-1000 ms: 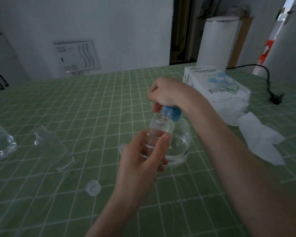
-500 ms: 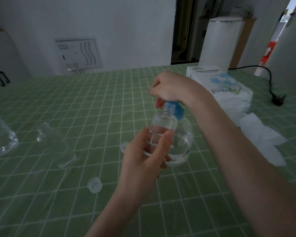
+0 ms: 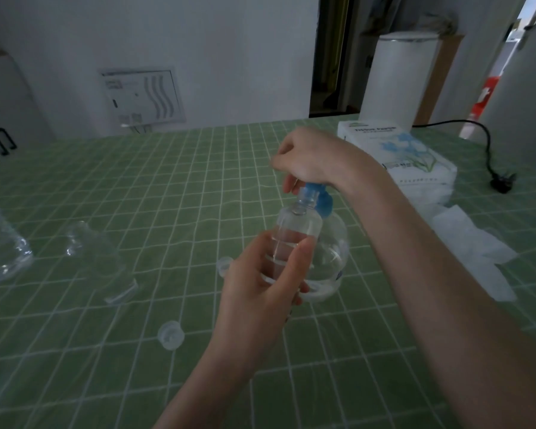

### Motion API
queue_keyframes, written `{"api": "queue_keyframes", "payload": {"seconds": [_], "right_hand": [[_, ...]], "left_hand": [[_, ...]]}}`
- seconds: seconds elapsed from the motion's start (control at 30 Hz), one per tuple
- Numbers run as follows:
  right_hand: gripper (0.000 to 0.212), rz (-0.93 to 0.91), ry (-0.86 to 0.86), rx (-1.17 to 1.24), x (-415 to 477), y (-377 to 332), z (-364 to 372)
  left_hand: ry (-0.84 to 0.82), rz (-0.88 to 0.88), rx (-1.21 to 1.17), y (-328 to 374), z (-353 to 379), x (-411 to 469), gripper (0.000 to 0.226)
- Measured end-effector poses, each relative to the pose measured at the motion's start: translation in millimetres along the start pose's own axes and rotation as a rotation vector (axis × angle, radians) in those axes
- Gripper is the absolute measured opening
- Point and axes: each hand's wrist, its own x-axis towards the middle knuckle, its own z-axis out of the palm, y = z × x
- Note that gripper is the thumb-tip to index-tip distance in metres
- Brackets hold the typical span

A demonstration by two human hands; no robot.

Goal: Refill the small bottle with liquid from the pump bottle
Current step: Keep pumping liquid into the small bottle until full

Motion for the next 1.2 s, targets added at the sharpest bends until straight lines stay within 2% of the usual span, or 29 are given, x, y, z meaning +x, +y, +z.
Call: {"api": "queue_keyframes", "payload": {"seconds": [0.5,0.87,1.03,1.2], "right_hand": [[0.03,0.027,-0.04,-0.016,1.1,0.2,3.1],[0.029,-0.022,0.042,0.097,1.5,2.5,0.8],[0.029,-0.023,0.084,0.132,2.4,3.5,2.0],[0.033,-0.037,0.053,0.229,2.0,5.3,1.6]], "left_hand": [[0.005,0.019,0.002,-1.4,-0.1,0.3,0.016],[0.0,0.08,0.047,-5.1,-2.0,0.7,0.009],[0.004,0.109,0.059,-6.0,-3.5,0.7,0.017],[-0.007,0.154,0.107,-6.3,-5.8,1.4,0.022]]}}
